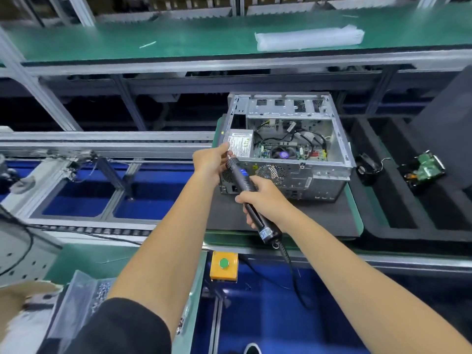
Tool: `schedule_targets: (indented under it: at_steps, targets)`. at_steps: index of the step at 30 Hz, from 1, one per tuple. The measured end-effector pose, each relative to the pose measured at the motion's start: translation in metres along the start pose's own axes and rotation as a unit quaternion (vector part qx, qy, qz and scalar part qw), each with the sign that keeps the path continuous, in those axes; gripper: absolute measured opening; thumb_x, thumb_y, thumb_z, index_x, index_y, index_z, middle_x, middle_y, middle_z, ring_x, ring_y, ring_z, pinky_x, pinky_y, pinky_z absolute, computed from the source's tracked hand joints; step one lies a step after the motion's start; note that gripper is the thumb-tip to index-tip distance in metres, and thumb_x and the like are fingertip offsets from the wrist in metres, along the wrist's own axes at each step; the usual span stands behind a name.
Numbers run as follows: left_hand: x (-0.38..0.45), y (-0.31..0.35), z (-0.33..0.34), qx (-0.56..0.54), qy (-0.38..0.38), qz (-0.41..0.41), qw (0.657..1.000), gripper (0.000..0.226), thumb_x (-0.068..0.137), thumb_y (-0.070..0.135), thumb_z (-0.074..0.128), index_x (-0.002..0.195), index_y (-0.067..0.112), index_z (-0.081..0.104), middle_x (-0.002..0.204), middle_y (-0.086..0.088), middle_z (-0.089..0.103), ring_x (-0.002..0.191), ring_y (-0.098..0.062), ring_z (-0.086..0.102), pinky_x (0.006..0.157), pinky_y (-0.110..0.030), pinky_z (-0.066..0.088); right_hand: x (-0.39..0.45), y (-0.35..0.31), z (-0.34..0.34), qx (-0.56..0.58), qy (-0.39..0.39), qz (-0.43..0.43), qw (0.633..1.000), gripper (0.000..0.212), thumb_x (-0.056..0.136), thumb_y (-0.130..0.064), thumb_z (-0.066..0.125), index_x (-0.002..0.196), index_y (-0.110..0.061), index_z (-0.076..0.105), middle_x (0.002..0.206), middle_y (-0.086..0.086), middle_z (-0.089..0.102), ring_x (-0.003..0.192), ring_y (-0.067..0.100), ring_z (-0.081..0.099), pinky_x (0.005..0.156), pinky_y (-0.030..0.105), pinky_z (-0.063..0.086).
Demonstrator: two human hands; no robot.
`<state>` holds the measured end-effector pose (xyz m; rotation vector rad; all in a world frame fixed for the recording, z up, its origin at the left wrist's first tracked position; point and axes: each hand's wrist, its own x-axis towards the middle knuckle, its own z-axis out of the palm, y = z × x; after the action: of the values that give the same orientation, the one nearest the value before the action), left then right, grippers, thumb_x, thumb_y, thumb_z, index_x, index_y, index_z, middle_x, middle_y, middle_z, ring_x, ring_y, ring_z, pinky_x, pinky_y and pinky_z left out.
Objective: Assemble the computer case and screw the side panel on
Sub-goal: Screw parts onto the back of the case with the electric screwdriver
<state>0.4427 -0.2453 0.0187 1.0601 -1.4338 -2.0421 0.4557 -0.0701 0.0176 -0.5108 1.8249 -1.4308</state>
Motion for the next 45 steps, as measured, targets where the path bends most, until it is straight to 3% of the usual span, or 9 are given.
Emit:
schedule_targets:
  at_steps: [6, 12, 16, 19, 23, 27, 32, 37, 45]
  targets:
    - [-0.002, -0.025, -0.008, 0.033, 0.000, -0.022, 0.999, 0.022, 0.088, 0.022, 0.066, 0.095, 0.001, 0.063, 0.077, -0.010, 0.072, 0.074, -0.019, 0.060, 0.063, -0.030, 0.045, 0.001, 0.019, 0.005, 0.005, 0.004, 0.025, 1.000, 0.022, 0.087, -0.012, 0.067, 0.101, -0.019, 0.051, 0.067, 0.012, 0.057, 0.044, 0.025, 0.056, 0.041, 0.029, 0.048]
    - [0.002, -0.065, -0.022, 0.017, 0.024, -0.088, 0.996, 0.010, 0.092, 0.010, 0.060, 0.093, 0.000, 0.059, 0.070, -0.009, 0.067, 0.064, -0.020, 0.066, 0.058, -0.026, 0.056, 0.007, 0.058, 0.028, -0.012, 0.010, 0.073, 0.997, 0.030, 0.083, -0.017, 0.069, 0.106, -0.017, 0.050, 0.086, 0.013, 0.056, 0.051, 0.025, 0.059, 0.048, 0.032, 0.051]
    - [0.010, -0.097, -0.029, -0.013, 0.038, -0.134, 0.990, 0.005, 0.089, -0.001, 0.057, 0.085, -0.002, 0.058, 0.054, -0.005, 0.064, 0.051, -0.016, 0.062, 0.069, -0.033, 0.058, 0.017, 0.086, 0.041, -0.038, 0.015, 0.090, 0.995, 0.038, 0.075, -0.020, 0.076, 0.103, -0.019, 0.050, 0.094, 0.010, 0.060, 0.070, 0.027, 0.062, 0.068, 0.045, 0.057]
    - [0.016, -0.109, -0.035, 0.002, 0.056, -0.151, 0.987, 0.005, 0.085, -0.004, 0.057, 0.085, 0.000, 0.060, 0.062, -0.008, 0.064, 0.050, -0.016, 0.061, 0.049, -0.024, 0.052, 0.026, 0.101, 0.050, -0.043, 0.010, 0.104, 0.994, 0.050, 0.071, -0.020, 0.080, 0.110, -0.017, 0.048, 0.103, 0.013, 0.059, 0.080, 0.029, 0.062, 0.079, 0.052, 0.058]
    - [0.026, -0.117, -0.042, 0.055, 0.070, -0.140, 0.986, 0.006, 0.083, 0.002, 0.061, 0.078, 0.004, 0.064, 0.052, -0.001, 0.063, 0.036, -0.006, 0.053, 0.036, -0.013, 0.038, 0.038, 0.107, 0.056, -0.043, 0.008, 0.105, 0.994, 0.057, 0.068, -0.019, 0.082, 0.113, -0.019, 0.047, 0.103, 0.009, 0.058, 0.081, 0.021, 0.060, 0.073, 0.039, 0.057]
    - [0.038, -0.118, -0.043, 0.052, 0.046, -0.137, 0.988, 0.006, 0.086, 0.004, 0.059, 0.086, 0.003, 0.066, 0.077, -0.011, 0.065, 0.060, -0.017, 0.060, 0.051, -0.021, 0.049, 0.045, 0.110, 0.060, -0.043, 0.019, 0.106, 0.993, 0.055, 0.068, -0.015, 0.080, 0.111, -0.018, 0.046, 0.094, 0.005, 0.054, 0.074, 0.021, 0.059, 0.060, 0.032, 0.054]
    - [0.039, -0.124, -0.046, 0.036, 0.024, -0.132, 0.990, 0.010, 0.087, 0.005, 0.059, 0.092, 0.002, 0.067, 0.084, -0.012, 0.066, 0.076, -0.022, 0.062, 0.075, -0.032, 0.053, 0.044, 0.116, 0.067, -0.044, 0.030, 0.100, 0.994, 0.057, 0.071, -0.014, 0.078, 0.116, -0.018, 0.043, 0.096, 0.004, 0.054, 0.075, 0.019, 0.059, 0.061, 0.033, 0.056]
    - [0.038, -0.120, -0.046, 0.008, 0.018, -0.127, 0.992, 0.008, 0.087, 0.003, 0.058, 0.090, 0.000, 0.066, 0.074, -0.009, 0.066, 0.065, -0.018, 0.063, 0.060, -0.025, 0.053, 0.043, 0.115, 0.073, -0.010, 0.037, 0.094, 0.995, 0.055, 0.073, -0.011, 0.076, 0.116, -0.019, 0.043, 0.097, 0.008, 0.055, 0.077, 0.023, 0.061, 0.072, 0.045, 0.060]
    - [0.038, -0.117, -0.045, 0.019, 0.012, -0.125, 0.992, 0.010, 0.088, 0.003, 0.058, 0.095, -0.002, 0.064, 0.079, -0.012, 0.065, 0.065, -0.018, 0.063, 0.058, -0.024, 0.053, 0.044, 0.115, 0.076, 0.019, 0.037, 0.097, 0.994, 0.054, 0.074, -0.010, 0.074, 0.116, -0.019, 0.043, 0.097, 0.010, 0.056, 0.074, 0.027, 0.062, 0.073, 0.048, 0.059]
